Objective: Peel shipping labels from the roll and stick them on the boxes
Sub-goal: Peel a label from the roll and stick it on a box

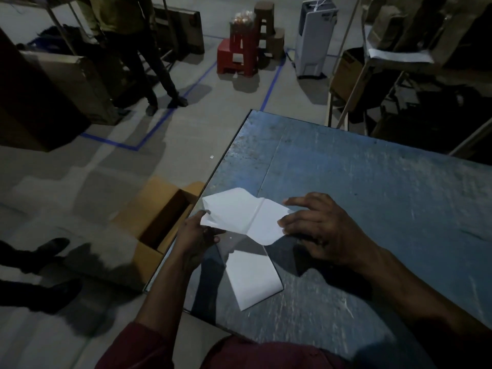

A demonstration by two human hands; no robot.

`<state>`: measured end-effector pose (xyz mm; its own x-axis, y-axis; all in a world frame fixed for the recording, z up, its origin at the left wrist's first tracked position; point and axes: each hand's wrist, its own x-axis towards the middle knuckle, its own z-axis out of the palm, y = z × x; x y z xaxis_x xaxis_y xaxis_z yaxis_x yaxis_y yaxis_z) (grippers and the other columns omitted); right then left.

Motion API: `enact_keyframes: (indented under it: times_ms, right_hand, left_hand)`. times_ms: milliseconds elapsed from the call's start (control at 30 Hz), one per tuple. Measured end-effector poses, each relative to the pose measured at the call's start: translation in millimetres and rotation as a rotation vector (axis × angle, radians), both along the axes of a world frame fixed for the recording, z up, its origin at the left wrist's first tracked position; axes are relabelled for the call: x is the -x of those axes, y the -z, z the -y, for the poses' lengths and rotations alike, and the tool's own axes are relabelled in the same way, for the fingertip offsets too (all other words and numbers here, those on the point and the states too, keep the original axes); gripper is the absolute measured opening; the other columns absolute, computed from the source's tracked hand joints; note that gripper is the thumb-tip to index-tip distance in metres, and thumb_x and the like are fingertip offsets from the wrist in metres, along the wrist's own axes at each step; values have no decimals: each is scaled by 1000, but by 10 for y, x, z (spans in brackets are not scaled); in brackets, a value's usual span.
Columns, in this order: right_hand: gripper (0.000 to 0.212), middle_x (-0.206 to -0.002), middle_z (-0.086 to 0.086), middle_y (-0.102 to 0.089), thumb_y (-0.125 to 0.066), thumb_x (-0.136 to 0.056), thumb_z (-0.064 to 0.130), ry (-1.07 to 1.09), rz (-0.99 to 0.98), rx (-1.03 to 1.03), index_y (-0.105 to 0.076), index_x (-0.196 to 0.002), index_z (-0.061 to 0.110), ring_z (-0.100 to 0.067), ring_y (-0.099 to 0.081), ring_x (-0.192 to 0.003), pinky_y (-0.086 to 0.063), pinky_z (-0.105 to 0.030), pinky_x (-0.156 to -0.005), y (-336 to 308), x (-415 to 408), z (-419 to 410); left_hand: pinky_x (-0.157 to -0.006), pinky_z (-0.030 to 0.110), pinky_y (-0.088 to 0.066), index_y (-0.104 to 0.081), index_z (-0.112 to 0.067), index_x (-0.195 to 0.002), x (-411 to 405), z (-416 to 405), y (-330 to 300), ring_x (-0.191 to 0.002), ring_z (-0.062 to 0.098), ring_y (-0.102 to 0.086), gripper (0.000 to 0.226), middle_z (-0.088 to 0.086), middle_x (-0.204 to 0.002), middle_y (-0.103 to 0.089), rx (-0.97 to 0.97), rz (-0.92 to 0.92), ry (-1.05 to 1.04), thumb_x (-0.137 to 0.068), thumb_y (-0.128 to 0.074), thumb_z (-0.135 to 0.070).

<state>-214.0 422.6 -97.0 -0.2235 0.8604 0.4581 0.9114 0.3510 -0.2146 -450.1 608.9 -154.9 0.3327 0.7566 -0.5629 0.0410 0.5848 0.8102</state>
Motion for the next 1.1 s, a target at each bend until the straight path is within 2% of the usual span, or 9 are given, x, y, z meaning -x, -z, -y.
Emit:
enact_keyframes:
  times_ms: [167, 333, 500, 600, 700, 767, 867, 967, 1100]
  right_hand:
    - [25, -114, 11, -77, -79, -70, 3, 16, -53, 16, -80, -92, 16, -20, -62, -129, -45, -45, -102, -66, -76, 113]
    - [18, -108, 11, -77, -82, -78, 8, 87, -256, 26, -79, -94, 15, -13, -64, -127, -51, -47, -96, -166, -114, 191]
    - [18, -101, 7, -78, -76, -87, 26, 246, -524, 46, -77, -95, 10, -7, -75, -93, -62, -37, -76, -266, -201, 204]
    - [5, -85, -1, -77, -75, -91, 15, 321, -800, 111, -75, -91, 11, -17, -76, -77, -62, -35, -62, -311, -198, 122]
    - [4, -83, -12, -78, -76, -91, 10, 325, -1103, 116, -74, -92, 8, -27, -74, -73, -59, -31, -58, -346, -177, 97]
    - [7, -82, -14, -78, -76, -88, 12, 345, -1217, 137, -73, -92, 8, -29, -73, -73, -57, -32, -59, -391, -177, 138]
    - [17, -85, -16, -78, -79, -84, 13, 340, -1243, 176, -71, -94, 1, -29, -74, -75, -57, -31, -60, -493, -239, 246]
    - [20, -86, -17, -78, -78, -84, 18, 334, -1190, 275, -71, -95, 2, -31, -76, -76, -57, -30, -61, -594, -303, 360]
    - [10, -87, -22, -77, -74, -92, 13, 399, -1102, 435, -72, -97, 5, -42, -73, -81, -56, -33, -65, -628, -428, 516]
  left_hand:
    - [-62, 32, -37, -69, -9, -70, 65, -125, 95, -60, 22, -50, 39, 11, -63, -57, -103, -100, 77, -104, -53, -14]
    - [-70, 37, -48, -78, -12, -70, 213, -257, 335, -75, 28, -64, 40, 14, -76, -71, -197, -221, 116, -103, -55, -11]
    - [-67, 34, -44, -70, -8, -78, 184, -276, 421, -70, 24, -59, 32, 15, -76, -64, -293, -319, 126, -106, -56, -17]
    - [-58, 28, -41, -67, -11, -74, 186, -272, 257, -64, 17, -54, 35, 6, -69, -60, -383, -368, 244, -107, -59, -20]
    - [-72, 32, -47, -74, -8, -102, 249, -269, 1, -79, 19, -64, 34, 12, -95, -75, -671, -608, 369, -105, -60, -38]
    - [-78, 38, -49, -70, -10, -121, 245, -226, -239, -86, 21, -64, 34, 12, -108, -72, -950, -740, 257, -105, -60, -39]
    - [-75, 39, -57, -70, -29, -124, 83, -6, -721, -86, 17, -69, 35, -3, -107, -72, -1109, -433, 177, -97, -67, -52]
    - [-80, 29, -59, -75, -34, -117, -303, 422, -1055, -98, 5, -73, 45, -16, -105, -77, -902, -88, 545, -83, -72, -63]
    - [-92, 48, -62, -80, -14, -114, -789, 994, -922, -102, 23, -77, 25, 0, -106, -81, -580, 102, 857, -92, -81, -27]
